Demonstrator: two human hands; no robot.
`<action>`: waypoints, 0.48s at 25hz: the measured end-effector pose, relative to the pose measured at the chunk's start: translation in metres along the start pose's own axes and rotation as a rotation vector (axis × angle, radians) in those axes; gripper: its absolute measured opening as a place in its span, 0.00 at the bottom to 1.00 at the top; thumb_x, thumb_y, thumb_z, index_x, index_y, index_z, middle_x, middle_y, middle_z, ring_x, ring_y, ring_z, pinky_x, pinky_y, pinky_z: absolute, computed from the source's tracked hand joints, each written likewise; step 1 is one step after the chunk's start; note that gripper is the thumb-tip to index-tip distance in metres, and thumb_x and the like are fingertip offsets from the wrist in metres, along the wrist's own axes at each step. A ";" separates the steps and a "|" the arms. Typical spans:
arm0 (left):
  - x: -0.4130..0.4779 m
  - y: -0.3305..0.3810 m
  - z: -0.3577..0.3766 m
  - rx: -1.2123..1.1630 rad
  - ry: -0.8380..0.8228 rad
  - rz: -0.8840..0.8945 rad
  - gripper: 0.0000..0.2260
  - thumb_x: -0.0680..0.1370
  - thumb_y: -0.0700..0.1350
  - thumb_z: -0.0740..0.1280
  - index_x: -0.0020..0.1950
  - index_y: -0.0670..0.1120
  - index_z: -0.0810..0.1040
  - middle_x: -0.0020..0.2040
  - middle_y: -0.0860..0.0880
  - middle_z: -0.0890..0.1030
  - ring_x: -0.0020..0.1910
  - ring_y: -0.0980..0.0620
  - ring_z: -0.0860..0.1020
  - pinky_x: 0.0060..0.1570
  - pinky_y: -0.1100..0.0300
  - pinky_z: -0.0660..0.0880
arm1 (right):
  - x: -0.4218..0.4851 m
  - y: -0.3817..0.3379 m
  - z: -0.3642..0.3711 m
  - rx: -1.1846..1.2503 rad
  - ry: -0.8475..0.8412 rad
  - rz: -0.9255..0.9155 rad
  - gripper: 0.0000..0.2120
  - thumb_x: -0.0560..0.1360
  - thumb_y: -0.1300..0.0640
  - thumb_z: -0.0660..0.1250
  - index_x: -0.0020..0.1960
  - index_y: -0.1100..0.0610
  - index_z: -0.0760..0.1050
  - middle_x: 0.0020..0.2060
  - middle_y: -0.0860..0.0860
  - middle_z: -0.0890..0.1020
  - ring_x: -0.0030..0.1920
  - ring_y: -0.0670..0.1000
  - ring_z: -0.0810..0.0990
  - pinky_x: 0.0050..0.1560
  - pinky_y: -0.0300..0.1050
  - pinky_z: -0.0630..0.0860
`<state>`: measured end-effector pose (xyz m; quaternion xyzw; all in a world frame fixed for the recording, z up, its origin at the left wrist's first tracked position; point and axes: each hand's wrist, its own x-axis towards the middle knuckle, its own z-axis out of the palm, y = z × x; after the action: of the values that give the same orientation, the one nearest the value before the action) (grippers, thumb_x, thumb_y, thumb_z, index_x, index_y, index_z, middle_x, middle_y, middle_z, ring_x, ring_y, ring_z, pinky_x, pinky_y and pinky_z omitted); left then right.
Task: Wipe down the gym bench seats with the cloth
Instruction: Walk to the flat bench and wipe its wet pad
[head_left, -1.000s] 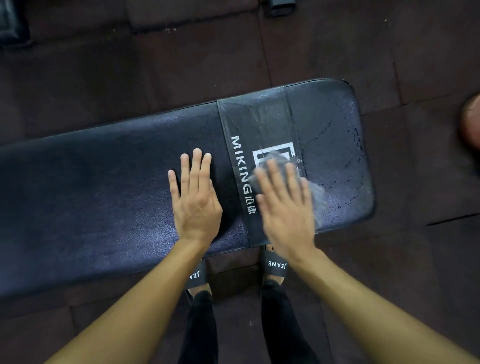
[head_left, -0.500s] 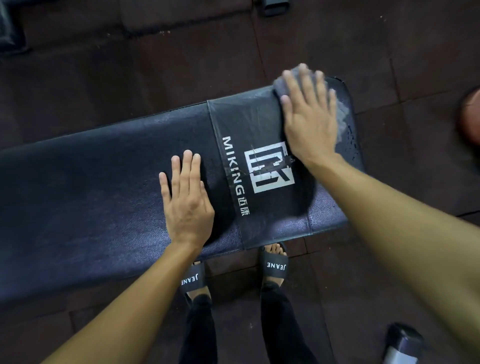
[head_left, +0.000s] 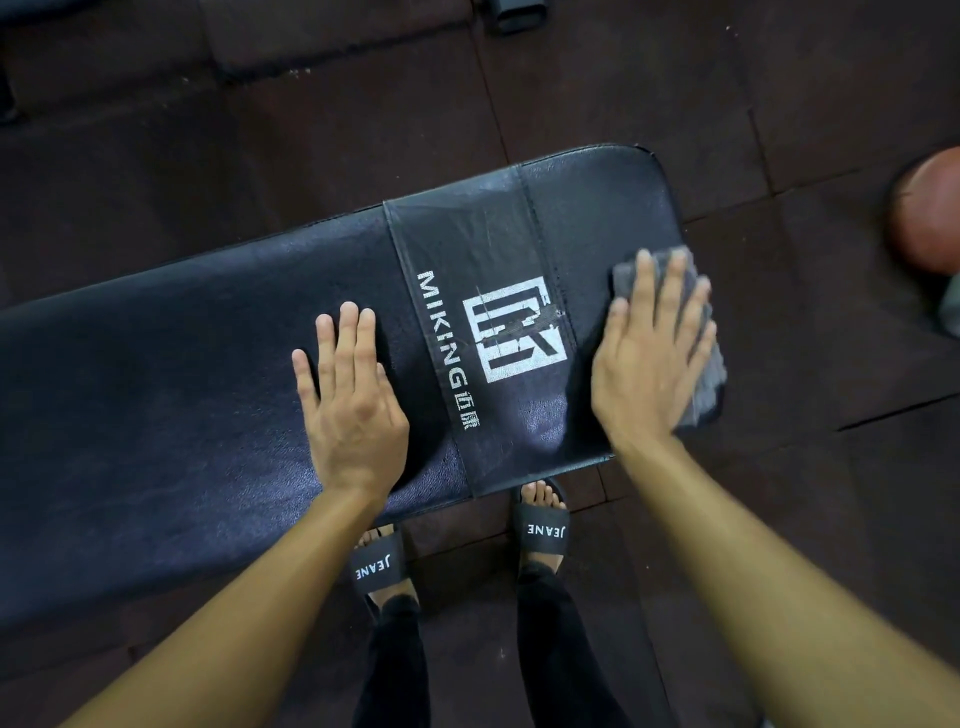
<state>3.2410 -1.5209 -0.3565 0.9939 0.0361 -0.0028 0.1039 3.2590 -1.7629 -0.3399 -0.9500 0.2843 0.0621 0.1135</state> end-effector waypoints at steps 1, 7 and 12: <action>0.000 0.000 0.000 -0.001 0.001 0.002 0.23 0.83 0.41 0.52 0.79 0.45 0.58 0.80 0.49 0.58 0.80 0.50 0.52 0.78 0.44 0.50 | 0.020 -0.014 0.000 0.013 -0.010 -0.062 0.25 0.85 0.46 0.45 0.81 0.45 0.48 0.81 0.48 0.49 0.81 0.56 0.48 0.78 0.60 0.49; -0.003 0.004 0.001 0.012 0.026 0.004 0.23 0.83 0.40 0.52 0.79 0.45 0.59 0.80 0.49 0.59 0.80 0.48 0.53 0.77 0.43 0.51 | 0.035 -0.028 0.002 0.016 -0.052 -0.350 0.24 0.85 0.47 0.45 0.81 0.44 0.50 0.81 0.46 0.51 0.81 0.53 0.48 0.79 0.56 0.48; -0.003 0.004 0.001 0.017 0.022 0.002 0.23 0.83 0.40 0.53 0.79 0.45 0.59 0.80 0.49 0.59 0.80 0.48 0.53 0.77 0.43 0.51 | -0.068 0.037 0.001 -0.053 -0.096 -0.234 0.24 0.85 0.46 0.46 0.81 0.44 0.50 0.81 0.47 0.52 0.81 0.53 0.50 0.78 0.58 0.53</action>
<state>3.2384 -1.5248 -0.3565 0.9948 0.0361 0.0078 0.0953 3.1816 -1.7566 -0.3355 -0.9753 0.1641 0.1012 0.1081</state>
